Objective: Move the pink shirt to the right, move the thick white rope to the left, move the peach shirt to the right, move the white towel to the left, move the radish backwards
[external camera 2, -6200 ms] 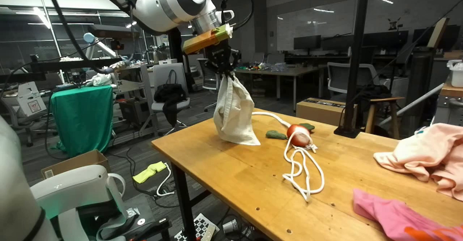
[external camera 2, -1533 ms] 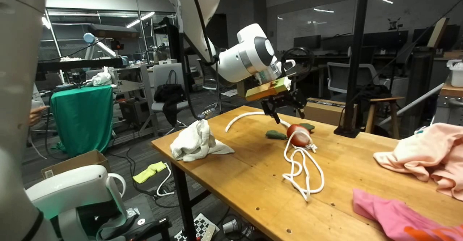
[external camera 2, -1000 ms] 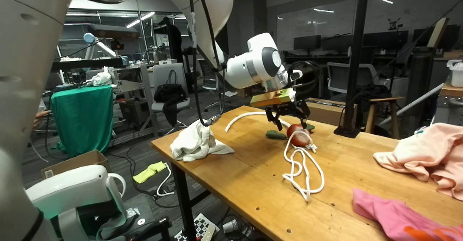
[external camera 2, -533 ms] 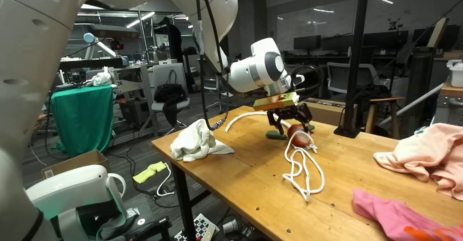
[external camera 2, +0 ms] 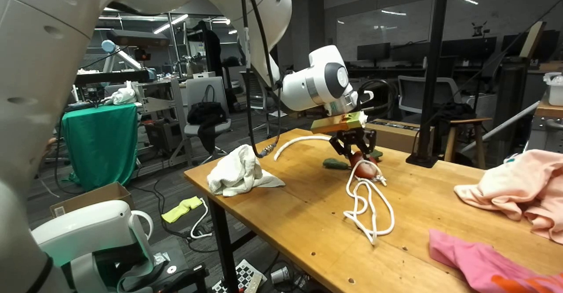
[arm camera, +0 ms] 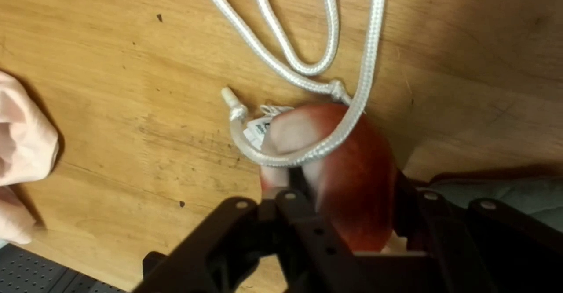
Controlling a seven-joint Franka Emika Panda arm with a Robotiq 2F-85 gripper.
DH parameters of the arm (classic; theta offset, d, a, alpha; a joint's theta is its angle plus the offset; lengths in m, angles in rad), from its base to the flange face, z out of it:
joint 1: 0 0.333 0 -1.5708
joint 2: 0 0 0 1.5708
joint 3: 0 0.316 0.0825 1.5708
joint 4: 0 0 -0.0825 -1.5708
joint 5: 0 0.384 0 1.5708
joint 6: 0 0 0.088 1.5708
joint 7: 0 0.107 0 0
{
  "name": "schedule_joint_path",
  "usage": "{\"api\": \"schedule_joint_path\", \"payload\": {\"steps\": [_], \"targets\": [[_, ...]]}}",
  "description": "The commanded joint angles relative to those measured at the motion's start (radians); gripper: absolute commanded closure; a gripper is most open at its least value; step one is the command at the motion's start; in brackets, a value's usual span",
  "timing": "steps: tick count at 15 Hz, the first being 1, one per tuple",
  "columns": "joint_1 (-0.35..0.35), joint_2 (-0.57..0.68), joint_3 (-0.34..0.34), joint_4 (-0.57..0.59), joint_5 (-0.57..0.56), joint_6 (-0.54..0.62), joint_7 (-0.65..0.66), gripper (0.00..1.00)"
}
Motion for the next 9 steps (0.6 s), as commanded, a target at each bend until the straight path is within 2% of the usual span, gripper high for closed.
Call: {"api": "schedule_joint_path", "payload": {"steps": [1, 2, 4, 5, 9], "targets": [[0.002, 0.019, 0.002, 0.044, 0.057, -0.025, -0.038, 0.86], [0.0, 0.019, 0.005, 0.046, 0.073, -0.029, -0.044, 0.92], [-0.003, 0.017, 0.011, 0.048, 0.101, -0.033, -0.053, 0.95], [-0.003, 0.016, 0.015, 0.047, 0.116, -0.036, -0.058, 0.92], [0.001, 0.013, 0.034, 0.043, 0.167, -0.043, -0.065, 0.92]]}}
